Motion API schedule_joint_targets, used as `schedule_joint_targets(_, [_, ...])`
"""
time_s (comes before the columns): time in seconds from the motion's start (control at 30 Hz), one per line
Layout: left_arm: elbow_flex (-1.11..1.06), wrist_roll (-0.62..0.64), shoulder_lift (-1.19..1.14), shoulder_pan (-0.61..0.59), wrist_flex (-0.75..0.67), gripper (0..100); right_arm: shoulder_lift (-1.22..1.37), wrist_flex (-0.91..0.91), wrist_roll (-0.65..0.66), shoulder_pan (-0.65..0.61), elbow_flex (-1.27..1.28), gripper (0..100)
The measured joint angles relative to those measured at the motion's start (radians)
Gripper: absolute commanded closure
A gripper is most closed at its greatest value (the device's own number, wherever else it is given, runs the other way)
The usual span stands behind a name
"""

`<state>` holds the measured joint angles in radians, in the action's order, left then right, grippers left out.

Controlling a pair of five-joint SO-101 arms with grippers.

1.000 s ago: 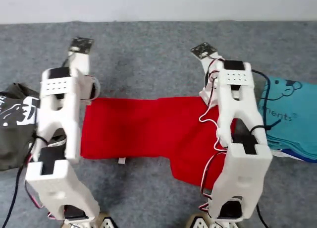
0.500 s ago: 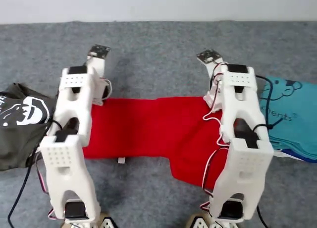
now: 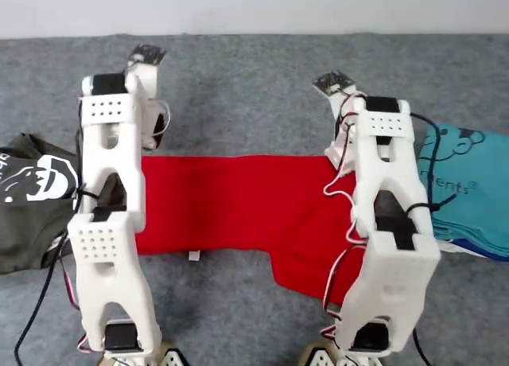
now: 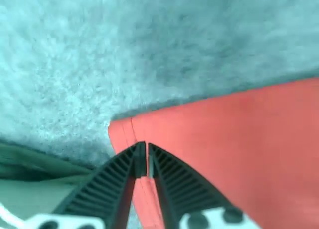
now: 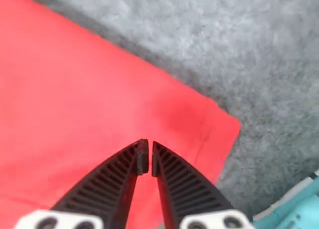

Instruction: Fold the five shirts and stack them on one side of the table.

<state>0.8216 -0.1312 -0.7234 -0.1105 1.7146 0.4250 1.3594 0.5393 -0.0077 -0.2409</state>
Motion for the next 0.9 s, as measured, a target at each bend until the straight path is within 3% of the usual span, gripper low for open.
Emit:
schedule_joint_targets(0.23, [0.009, -0.009, 0.216, 0.091, 0.014, 98, -0.226, 0.169, 0.0, 0.005, 0.0, 97.8])
schedule_joint_targets(0.43, [-0.126, -0.052, 0.365, 0.216, 0.015, 98, -0.443, 0.361, 0.0, 0.083, 0.0, 97.8])
schedule_joint_targets(0.9, [-0.396, -0.115, 0.402, 0.717, 0.015, 97, -0.844, 0.393, 0.0, 0.617, 0.135, 97.3])
